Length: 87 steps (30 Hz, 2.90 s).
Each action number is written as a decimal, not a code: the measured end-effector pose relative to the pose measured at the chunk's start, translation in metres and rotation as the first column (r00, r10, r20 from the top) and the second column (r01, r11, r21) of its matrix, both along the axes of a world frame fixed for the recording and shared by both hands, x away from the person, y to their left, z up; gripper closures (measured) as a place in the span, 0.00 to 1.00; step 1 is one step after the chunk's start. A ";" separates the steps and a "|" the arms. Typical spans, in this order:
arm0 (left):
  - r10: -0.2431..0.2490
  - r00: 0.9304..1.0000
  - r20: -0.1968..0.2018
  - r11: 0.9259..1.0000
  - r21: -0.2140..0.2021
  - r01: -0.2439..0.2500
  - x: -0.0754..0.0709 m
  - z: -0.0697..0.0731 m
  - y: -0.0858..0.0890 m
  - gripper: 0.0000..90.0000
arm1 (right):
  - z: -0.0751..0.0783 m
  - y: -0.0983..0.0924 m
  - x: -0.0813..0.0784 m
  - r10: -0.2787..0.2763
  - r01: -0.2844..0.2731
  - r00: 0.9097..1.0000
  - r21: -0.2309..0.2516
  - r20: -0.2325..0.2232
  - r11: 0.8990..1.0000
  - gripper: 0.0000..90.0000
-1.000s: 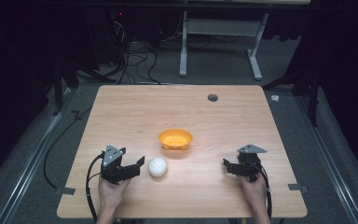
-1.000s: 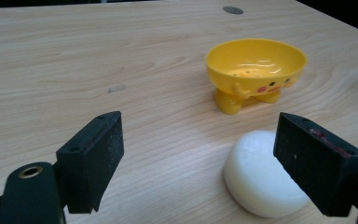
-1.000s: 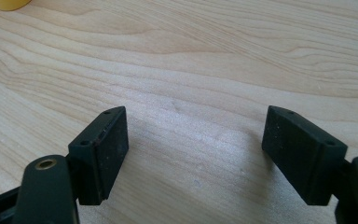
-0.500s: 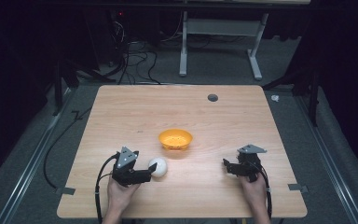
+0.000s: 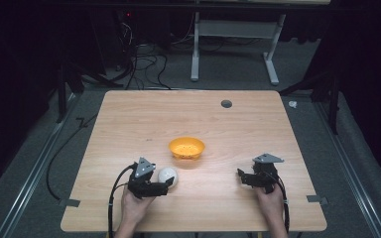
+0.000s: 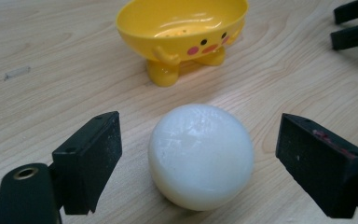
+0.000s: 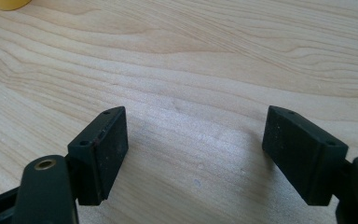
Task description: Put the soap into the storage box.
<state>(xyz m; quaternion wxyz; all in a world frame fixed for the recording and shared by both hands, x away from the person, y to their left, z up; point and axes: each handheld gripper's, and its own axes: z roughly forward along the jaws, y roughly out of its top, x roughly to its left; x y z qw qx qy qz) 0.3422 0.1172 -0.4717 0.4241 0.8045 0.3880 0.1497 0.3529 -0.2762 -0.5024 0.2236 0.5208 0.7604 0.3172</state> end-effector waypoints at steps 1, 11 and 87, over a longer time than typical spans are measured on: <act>-0.005 1.000 -0.005 1.000 0.000 0.005 0.001 -0.002 -0.002 0.17 | 0.000 0.000 0.000 0.000 0.000 1.000 0.000 0.000 1.000 0.26; -0.009 0.999 -0.030 0.997 0.075 0.011 0.004 -0.014 -0.016 0.17 | 0.000 0.000 0.000 0.000 0.000 1.000 0.003 -0.001 1.000 0.26; -0.065 0.997 0.031 0.991 0.120 0.060 0.009 0.019 -0.030 0.27 | 0.000 0.000 0.000 0.002 -0.002 1.000 0.001 -0.001 1.000 0.25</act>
